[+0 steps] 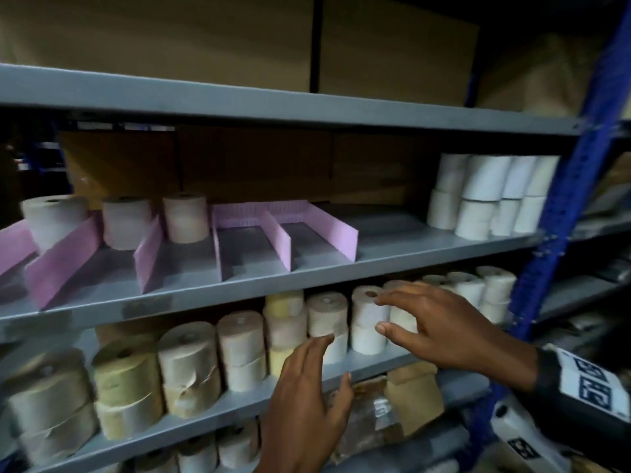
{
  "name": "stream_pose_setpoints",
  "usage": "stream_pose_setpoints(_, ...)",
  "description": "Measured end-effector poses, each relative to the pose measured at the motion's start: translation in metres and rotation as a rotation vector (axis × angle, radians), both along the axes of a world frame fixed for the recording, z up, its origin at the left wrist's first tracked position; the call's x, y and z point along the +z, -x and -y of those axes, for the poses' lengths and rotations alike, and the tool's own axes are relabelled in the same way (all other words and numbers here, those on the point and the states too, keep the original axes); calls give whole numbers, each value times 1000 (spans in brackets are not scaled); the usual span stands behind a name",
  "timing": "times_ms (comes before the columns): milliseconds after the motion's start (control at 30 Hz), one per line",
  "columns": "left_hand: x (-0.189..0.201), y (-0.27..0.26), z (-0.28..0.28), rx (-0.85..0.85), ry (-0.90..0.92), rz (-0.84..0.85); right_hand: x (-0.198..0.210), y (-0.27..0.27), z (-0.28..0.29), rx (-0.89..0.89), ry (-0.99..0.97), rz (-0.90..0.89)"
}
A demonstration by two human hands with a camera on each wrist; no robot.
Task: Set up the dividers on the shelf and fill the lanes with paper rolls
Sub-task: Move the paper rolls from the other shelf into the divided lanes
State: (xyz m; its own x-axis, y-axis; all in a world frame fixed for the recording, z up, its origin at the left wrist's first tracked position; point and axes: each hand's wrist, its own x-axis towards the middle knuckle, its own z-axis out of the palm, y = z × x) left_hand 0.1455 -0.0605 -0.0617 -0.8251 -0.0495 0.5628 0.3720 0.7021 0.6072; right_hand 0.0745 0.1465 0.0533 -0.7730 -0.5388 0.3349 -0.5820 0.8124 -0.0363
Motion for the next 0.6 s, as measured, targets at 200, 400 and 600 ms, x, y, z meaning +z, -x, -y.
stream_pose_setpoints(200,14,51,-79,-51,-74,-53,5,42,-86,-126,6,-7)
stream_pose_setpoints(400,45,124,-162,-93,-87,-91,31,94,-165,-193,116,-51)
stream_pose_setpoints(600,79,208,-235,-140,-133,-100,65,155,-230,-257,161,-130)
